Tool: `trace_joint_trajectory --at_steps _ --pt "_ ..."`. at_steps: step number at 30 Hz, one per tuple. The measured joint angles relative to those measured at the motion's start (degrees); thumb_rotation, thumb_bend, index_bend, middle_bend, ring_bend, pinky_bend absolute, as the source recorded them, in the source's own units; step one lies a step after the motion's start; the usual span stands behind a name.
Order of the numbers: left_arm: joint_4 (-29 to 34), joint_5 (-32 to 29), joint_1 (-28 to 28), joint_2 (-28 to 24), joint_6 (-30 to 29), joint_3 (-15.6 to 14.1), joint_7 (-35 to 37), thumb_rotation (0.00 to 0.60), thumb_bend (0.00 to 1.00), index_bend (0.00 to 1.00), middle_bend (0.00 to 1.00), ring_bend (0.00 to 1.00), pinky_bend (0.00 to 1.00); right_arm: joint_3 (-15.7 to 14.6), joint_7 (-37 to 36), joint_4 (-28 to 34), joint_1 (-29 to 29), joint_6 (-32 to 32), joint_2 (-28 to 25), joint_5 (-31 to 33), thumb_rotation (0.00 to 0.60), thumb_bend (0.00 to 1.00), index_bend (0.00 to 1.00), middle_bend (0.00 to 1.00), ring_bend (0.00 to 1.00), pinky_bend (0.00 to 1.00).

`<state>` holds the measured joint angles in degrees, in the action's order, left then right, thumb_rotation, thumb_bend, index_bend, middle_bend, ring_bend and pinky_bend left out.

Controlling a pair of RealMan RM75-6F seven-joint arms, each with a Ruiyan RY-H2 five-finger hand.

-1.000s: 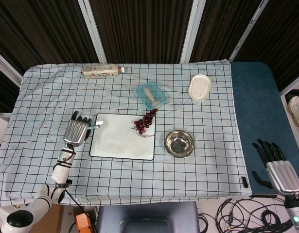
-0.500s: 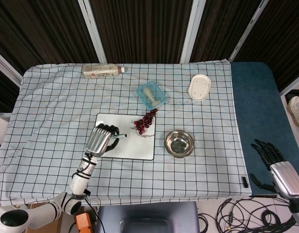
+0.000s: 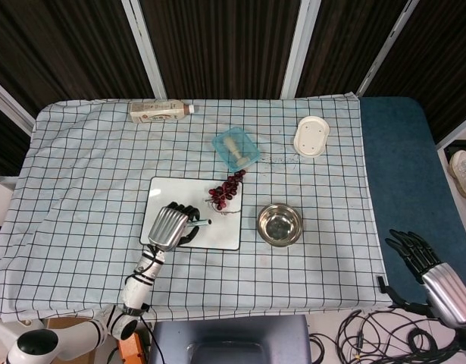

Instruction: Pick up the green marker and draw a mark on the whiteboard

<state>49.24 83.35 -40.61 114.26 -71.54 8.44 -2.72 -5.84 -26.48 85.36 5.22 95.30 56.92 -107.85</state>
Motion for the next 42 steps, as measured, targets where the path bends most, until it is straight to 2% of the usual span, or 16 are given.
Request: trace_joint_trajectory --at_steps 19,42 --pt "-8.3 -0.5 -0.3 3.8 2.6 0.2 0.8 0.600 0.52 0.80 0.80 0.56 0.47 -0.5 1.9 0.9 0.3 -1.3 -0.2 1.1 0.600 0.29 0.00 0.00 0.00 0.04" --pt "-11.2 -0.8 1.4 2.5 2.9 -0.1 2.8 0.600 0.52 0.80 0.80 0.56 0.46 -0.8 2.6 0.9 0.7 -1.8 -0.1 1.3 0.600 0.29 0.00 0.00 0.00 0.04"
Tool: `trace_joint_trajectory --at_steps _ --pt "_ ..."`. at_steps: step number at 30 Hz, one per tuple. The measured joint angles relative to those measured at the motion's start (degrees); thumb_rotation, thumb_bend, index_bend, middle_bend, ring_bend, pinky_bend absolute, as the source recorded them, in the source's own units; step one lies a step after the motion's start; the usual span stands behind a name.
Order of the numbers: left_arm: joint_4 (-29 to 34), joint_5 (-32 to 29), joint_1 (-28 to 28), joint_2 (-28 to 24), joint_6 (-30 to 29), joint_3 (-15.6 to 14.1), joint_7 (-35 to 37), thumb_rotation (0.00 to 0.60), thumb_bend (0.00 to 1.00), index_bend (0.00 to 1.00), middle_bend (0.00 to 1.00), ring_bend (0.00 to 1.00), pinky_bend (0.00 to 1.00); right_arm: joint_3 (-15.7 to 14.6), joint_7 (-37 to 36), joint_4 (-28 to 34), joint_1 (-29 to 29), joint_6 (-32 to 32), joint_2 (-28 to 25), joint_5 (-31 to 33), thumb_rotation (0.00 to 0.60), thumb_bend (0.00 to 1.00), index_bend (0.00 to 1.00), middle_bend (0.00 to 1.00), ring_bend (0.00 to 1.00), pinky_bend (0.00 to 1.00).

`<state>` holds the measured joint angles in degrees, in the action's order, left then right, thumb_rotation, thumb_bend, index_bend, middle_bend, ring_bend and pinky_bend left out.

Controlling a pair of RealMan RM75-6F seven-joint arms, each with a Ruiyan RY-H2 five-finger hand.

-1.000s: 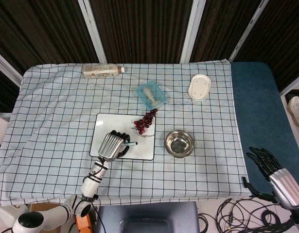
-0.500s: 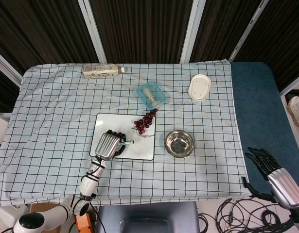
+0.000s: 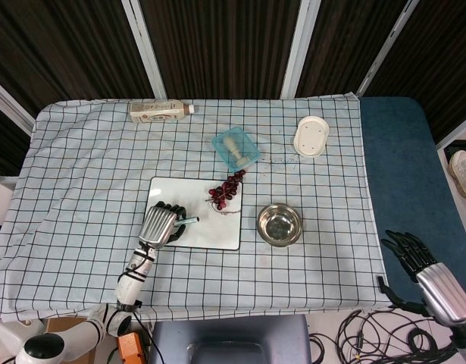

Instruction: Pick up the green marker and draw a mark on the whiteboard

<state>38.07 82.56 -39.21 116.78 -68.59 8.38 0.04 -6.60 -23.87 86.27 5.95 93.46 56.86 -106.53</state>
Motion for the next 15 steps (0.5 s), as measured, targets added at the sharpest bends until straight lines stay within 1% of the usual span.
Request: trace_joint_trajectory --at_steps 8,15 --pt "0.4 0.7 0.8 -0.6 -1.9 -0.4 0.5 0.600 0.52 0.80 0.80 0.56 0.46 0.0 0.3 0.1 0.0 0.2 0.1 -0.1 0.600 0.29 0.00 0.00 0.00 0.04" --pt "4.3 2.1 1.3 -1.9 -4.5 -0.9 -0.8 0.600 0.52 0.80 0.80 0.56 0.46 -0.1 0.2 0.0 0.0 0.5 0.2 -0.3 0.600 0.29 0.00 0.00 0.00 0.04"
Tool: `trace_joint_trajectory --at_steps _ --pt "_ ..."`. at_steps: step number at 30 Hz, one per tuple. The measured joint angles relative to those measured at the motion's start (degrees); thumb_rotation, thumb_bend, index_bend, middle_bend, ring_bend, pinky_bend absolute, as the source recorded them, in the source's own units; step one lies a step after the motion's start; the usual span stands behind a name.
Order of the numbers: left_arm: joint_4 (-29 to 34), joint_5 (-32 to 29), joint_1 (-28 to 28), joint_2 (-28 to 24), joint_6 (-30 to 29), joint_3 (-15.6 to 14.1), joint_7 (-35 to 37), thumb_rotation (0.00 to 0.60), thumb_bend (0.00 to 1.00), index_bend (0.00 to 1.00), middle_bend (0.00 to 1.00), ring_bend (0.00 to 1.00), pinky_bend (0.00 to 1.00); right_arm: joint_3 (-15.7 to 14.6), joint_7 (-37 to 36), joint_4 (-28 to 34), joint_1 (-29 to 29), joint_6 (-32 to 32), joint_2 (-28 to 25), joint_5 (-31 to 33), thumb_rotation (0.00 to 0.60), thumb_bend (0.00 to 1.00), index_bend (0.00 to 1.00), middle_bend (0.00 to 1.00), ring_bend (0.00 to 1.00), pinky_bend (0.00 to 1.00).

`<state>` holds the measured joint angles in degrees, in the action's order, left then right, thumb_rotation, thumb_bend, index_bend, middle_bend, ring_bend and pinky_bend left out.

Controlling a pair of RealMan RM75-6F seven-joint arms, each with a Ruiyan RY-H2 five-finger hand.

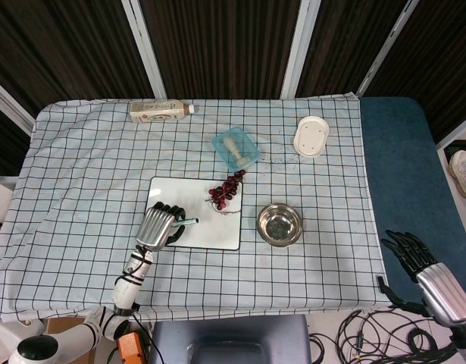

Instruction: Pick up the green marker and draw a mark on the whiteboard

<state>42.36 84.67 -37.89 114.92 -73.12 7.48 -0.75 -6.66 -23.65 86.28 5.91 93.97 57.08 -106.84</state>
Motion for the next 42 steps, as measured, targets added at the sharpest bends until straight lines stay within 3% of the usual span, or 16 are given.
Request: trace_joint_trajectory --at_steps 7,12,42 --pt "5.6 1.1 0.0 -0.7 -0.9 -0.3 -1.7 0.600 0.52 0.80 0.80 0.56 0.45 -0.4 -1.1 -0.2 0.2 0.5 -0.1 -1.1 0.600 0.29 0.00 0.00 0.00 0.04" --pt "6.2 1.2 -0.8 0.6 -0.2 0.1 -1.5 0.600 0.52 0.80 0.80 0.56 0.45 -0.8 -2.3 -0.6 0.3 1.1 -0.3 -1.9 0.600 0.29 0.00 0.00 0.00 0.04" --pt "-5.1 0.7 -2.8 6.3 1.9 1.1 4.3 0.600 0.51 0.80 0.80 0.56 0.46 -1.0 -1.9 -0.3 0.6 0.5 -0.5 -1.3 0.600 0.29 0.00 0.00 0.00 0.04"
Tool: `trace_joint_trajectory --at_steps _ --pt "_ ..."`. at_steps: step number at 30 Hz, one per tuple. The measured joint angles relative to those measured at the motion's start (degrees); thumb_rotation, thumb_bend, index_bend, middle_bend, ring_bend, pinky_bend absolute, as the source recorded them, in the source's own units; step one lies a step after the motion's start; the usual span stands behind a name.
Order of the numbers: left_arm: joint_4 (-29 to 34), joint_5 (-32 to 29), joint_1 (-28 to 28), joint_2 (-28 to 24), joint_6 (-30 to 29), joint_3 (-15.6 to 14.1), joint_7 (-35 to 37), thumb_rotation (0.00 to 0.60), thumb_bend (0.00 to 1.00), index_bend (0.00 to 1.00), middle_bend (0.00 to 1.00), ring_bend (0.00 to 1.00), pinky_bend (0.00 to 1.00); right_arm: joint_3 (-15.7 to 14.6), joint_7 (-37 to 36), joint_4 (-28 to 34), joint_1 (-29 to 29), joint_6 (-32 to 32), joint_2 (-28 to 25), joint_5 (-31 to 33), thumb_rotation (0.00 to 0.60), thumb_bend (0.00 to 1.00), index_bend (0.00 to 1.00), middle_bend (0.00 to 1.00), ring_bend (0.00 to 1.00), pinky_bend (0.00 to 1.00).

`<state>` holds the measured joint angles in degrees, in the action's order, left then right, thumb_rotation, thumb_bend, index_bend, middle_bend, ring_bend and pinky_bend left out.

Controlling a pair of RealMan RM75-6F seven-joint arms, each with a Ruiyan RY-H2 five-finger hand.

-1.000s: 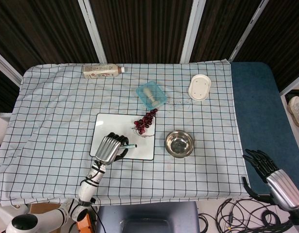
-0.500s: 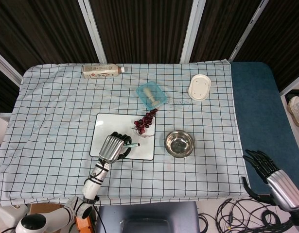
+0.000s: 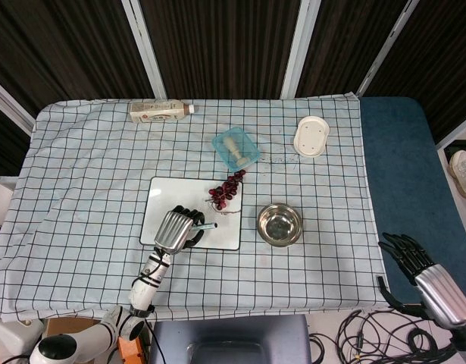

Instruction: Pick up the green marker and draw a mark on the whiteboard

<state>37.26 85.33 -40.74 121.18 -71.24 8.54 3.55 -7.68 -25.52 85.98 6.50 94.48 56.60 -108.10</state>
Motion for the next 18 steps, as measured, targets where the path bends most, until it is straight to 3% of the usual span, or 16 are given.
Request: trace_joint_trajectory --at_steps 18 --pt "-0.2 0.1 0.7 -0.4 -0.3 -0.6 0.1 0.600 0.51 0.80 0.80 0.56 0.45 0.3 1.1 0.2 0.1 -0.7 0.3 0.7 0.600 0.29 0.00 0.00 0.00 0.04"
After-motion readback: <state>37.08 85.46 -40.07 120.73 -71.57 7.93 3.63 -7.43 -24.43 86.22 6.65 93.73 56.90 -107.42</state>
